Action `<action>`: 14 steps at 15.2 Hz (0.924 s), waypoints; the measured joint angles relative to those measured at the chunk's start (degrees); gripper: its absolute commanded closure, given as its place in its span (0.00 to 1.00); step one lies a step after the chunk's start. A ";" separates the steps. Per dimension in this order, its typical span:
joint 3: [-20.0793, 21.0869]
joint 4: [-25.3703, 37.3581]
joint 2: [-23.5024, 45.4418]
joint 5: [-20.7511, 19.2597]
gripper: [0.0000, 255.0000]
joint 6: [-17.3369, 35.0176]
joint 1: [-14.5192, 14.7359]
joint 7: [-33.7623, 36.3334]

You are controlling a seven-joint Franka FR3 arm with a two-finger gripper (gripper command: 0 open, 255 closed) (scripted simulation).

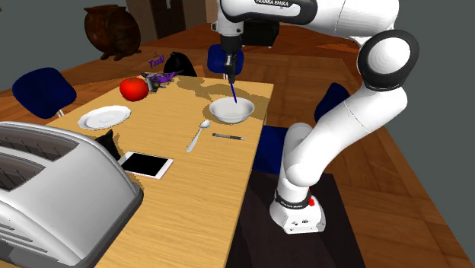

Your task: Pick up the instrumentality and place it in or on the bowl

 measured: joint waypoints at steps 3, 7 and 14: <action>-0.21 -2.29 -0.56 -0.28 1.00 1.72 -0.15 0.29; -0.26 -2.71 -0.72 -0.36 1.00 2.00 -0.21 0.32; -0.26 -2.73 -0.72 -0.36 0.00 2.02 -0.21 0.32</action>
